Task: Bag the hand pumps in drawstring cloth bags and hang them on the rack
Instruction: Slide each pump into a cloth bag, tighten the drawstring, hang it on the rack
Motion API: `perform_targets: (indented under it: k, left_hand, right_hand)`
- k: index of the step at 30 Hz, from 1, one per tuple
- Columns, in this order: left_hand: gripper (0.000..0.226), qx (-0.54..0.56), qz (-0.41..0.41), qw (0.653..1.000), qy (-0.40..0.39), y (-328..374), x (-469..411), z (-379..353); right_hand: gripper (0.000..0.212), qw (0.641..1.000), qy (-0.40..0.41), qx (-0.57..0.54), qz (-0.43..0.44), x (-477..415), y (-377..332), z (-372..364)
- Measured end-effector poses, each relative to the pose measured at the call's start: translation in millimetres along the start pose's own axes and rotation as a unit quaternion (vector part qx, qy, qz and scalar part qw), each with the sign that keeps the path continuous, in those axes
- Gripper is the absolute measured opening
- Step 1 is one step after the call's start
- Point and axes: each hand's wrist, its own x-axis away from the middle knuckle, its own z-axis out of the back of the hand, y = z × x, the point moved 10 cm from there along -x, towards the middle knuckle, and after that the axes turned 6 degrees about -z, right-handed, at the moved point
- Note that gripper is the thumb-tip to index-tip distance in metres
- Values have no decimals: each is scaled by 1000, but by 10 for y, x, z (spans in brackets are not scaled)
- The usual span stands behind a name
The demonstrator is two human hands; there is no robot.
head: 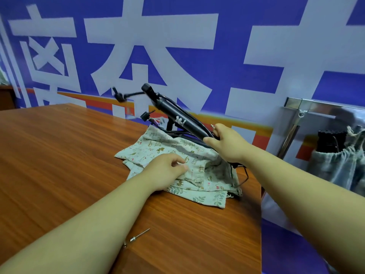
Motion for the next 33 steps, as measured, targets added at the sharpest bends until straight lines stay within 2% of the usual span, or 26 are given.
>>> perform_targets:
  k: [4, 11, 17, 23, 27, 30, 33]
  left_hand:
    - [31, 29, -16, 999, 27, 73, 25, 98]
    - [21, -41, -53, 996, -67, 191, 116, -42]
    - [33, -75, -67, 991, -88, 627, 175, 36]
    - [34, -59, -94, 993, -50, 1312, 223, 214]
    - [24, -6, -103, 995, 4, 1627, 370, 198]
    - [23, -27, -86, 996, -26, 1642, 489, -48]
    - [33, -95, -62, 992, -56, 1434, 554, -319]
  right_hand:
    - [41, 999, 13, -25, 15, 129, -122, 7]
    - [41, 999, 48, -11, -11, 477, 50, 146]
    - [41, 995, 65, -45, -62, 847, 263, 338]
    - [42, 991, 77, -78, -77, 1258, 324, 630]
    - [44, 987, 88, -88, -99, 1557, 347, 803]
    - [45, 985, 90, -92, -116, 1796, 381, 925]
    - [43, 983, 95, -82, -134, 2012, 452, 995]
